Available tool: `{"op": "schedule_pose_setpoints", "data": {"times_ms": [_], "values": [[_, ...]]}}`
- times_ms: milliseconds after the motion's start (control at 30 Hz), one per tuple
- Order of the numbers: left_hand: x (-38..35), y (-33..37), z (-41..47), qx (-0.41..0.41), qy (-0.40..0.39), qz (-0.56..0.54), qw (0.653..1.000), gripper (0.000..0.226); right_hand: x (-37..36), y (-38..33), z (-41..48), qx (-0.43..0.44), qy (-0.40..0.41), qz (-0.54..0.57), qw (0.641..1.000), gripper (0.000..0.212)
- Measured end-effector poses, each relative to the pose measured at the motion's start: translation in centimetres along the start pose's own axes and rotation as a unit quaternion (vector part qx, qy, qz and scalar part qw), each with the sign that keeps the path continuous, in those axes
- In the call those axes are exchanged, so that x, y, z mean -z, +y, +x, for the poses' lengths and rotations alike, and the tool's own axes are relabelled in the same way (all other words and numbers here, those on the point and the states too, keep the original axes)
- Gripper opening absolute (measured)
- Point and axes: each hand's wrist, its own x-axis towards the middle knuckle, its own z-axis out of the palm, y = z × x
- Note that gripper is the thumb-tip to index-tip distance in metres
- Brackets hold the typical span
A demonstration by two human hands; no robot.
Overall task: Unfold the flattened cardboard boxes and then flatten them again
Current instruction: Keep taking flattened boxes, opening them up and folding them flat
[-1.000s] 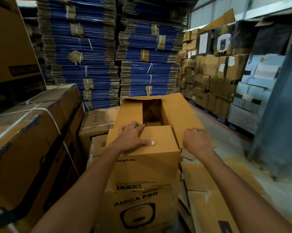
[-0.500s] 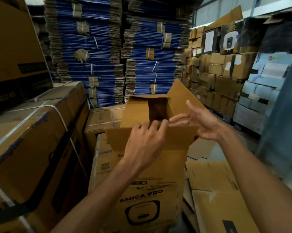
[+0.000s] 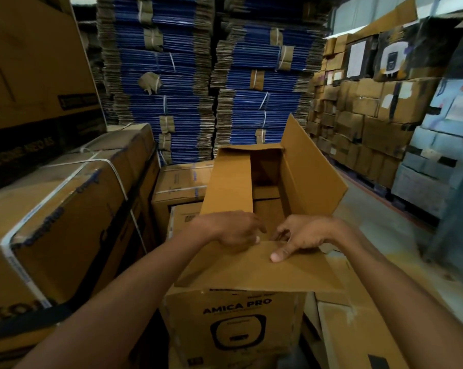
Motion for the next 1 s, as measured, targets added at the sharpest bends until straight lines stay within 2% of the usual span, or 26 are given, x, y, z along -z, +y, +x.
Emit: {"op": "schedule_pose_setpoints", "data": {"times_ms": [67, 100, 167, 200, 267, 300, 367, 433, 500, 533, 600, 667, 733, 767, 833, 900, 967, 1000], "values": [[-0.5, -0.3, 1.2, -0.002, -0.022, 0.056, 0.998, 0.043, -0.3, 0.1, -0.1, 0.004, 0.010, 0.008, 1.000, 0.099], [-0.4, -0.4, 1.6, 0.008, -0.006, 0.074, 0.997, 0.043, -0.3, 0.2, 0.0, 0.000, 0.016, 0.011, 1.000, 0.096], [0.0, -0.4, 1.8, 0.019, 0.055, 0.100, 0.993, 0.043, -0.3, 0.4, -0.1, -0.008, 0.022, 0.013, 1.000, 0.096], [0.3, -0.5, 1.6, 0.019, 0.094, 0.101, 0.990, 0.040, -0.2, 0.4, -0.2, -0.013, 0.026, 0.011, 1.000, 0.103], [1.3, -0.9, 0.8, 0.017, 0.161, 0.068, 0.984, 0.031, 0.0, 0.6, -0.3, -0.026, 0.033, 0.003, 0.999, 0.116], [1.9, -1.2, 0.2, 0.018, 0.186, 0.050, 0.981, 0.027, 0.0, 0.7, -0.3, -0.028, 0.035, 0.001, 0.999, 0.115], [2.9, -2.1, -1.1, 0.034, 0.246, 0.019, 0.969, 0.021, -0.1, 1.0, -0.2, -0.027, 0.036, -0.005, 0.999, 0.107], [3.9, -3.4, -2.8, 0.067, 0.331, -0.018, 0.941, 0.022, 0.0, 1.1, -0.3, -0.027, 0.042, -0.014, 0.999, 0.098], [4.8, -5.0, -4.4, 0.126, 0.360, -0.046, 0.923, 0.026, 0.1, 1.1, -0.2, -0.033, 0.048, -0.018, 0.998, 0.099], [5.1, -5.8, -5.1, 0.164, 0.343, -0.048, 0.924, 0.027, 0.1, 1.0, -0.1, -0.036, 0.045, -0.020, 0.998, 0.101], [5.3, -6.6, -6.2, 0.257, 0.252, -0.016, 0.933, 0.029, 0.2, 0.9, 0.3, -0.033, 0.033, -0.030, 0.998, 0.097], [4.4, -6.3, -6.5, 0.327, 0.139, 0.116, 0.928, 0.036, 0.1, 1.1, 0.9, -0.025, 0.022, -0.032, 0.999, 0.088], [3.3, -5.5, -6.4, 0.322, 0.073, 0.235, 0.914, 0.046, 0.3, 1.4, 1.0, -0.024, 0.025, -0.027, 0.999, 0.086], [3.1, -5.4, -6.0, 0.315, 0.050, 0.246, 0.915, 0.051, 0.6, 1.5, 0.9, -0.025, 0.025, -0.031, 0.999, 0.088], [3.1, -6.1, -5.1, 0.328, -0.006, 0.185, 0.926, 0.064, 1.3, 2.1, 0.5, -0.027, 0.019, -0.042, 0.999, 0.096], [3.5, -6.8, -4.8, 0.341, -0.064, 0.118, 0.931, 0.082, 2.3, 2.9, -0.2, -0.031, 0.014, -0.057, 0.998, 0.095], [3.8, -6.7, -5.5, 0.335, -0.062, 0.044, 0.939, 0.085, 3.7, 4.3, -1.1, -0.047, 0.021, -0.100, 0.994, 0.076], [3.7, -6.3, -6.0, 0.322, -0.030, 0.002, 0.946, 0.075, 4.5, 5.1, -1.5, -0.068, 0.029, -0.123, 0.990, 0.066]]}}
